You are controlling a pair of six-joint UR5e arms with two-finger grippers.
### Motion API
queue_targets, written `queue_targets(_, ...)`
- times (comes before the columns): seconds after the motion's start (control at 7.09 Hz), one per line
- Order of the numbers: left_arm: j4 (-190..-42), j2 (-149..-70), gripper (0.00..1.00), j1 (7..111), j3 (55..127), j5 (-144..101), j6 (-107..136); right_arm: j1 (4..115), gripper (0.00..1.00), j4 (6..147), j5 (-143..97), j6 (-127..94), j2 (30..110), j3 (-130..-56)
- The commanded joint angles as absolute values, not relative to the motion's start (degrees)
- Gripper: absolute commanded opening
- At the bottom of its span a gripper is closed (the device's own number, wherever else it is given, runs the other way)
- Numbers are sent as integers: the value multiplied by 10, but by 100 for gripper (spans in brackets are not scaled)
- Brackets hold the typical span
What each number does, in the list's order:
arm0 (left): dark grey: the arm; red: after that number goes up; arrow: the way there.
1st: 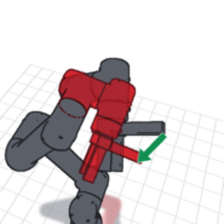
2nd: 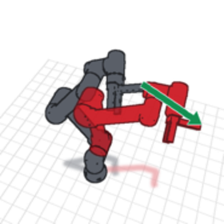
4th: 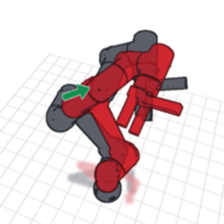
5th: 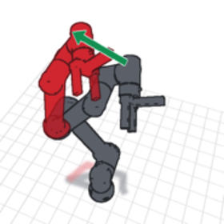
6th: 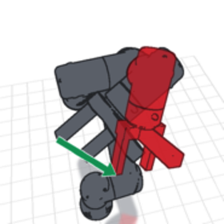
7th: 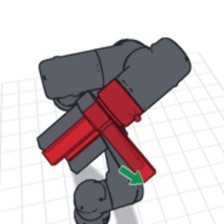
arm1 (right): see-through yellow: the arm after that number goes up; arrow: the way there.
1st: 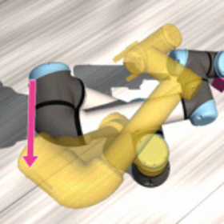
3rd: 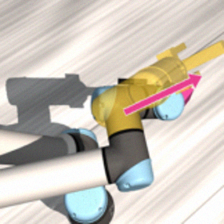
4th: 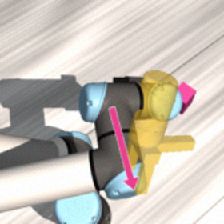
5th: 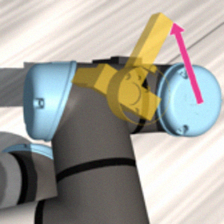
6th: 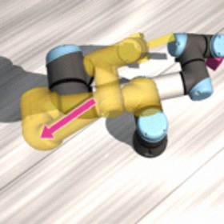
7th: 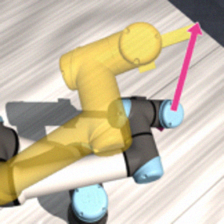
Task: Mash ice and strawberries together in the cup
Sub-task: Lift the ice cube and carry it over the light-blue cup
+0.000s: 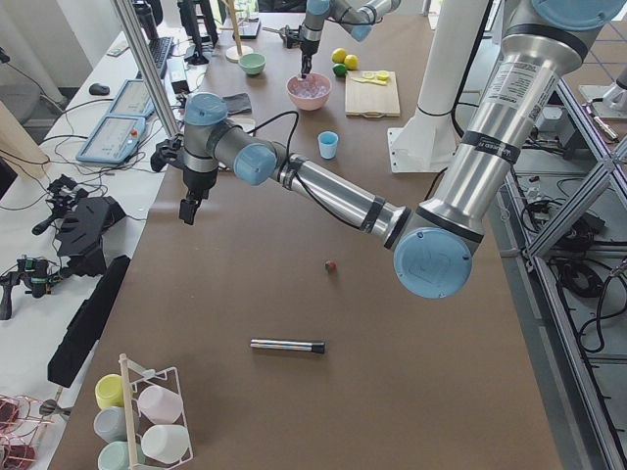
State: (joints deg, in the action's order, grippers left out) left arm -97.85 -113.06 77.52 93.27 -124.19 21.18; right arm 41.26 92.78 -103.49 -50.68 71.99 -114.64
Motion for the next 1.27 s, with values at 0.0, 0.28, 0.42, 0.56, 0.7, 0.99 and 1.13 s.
queue_targets(0.0,-979,-1130,98,774,939,-1243,212,426,0,929,-1040,-507,713,-1189)
queue_targets(0.28,-979,-1132,98,773,942,-1244,212,426,0,929,-1039,-508,695,-1190)
queue_targets(0.42,-978,-1134,98,773,943,-1244,212,432,0,928,-1040,-507,673,-1195)
queue_targets(0.56,-979,-1135,98,773,943,-1244,212,430,0,929,-1040,-507,657,-1192)
queue_targets(0.7,-979,-1134,98,773,943,-1244,212,430,0,926,-1040,-504,643,-1191)
queue_targets(0.99,-976,-1136,98,773,941,-1244,213,419,0,933,-1040,-502,575,-1159)
queue_targets(1.13,-977,-1134,98,773,943,-1245,213,395,0,929,-1036,-505,555,-1144)
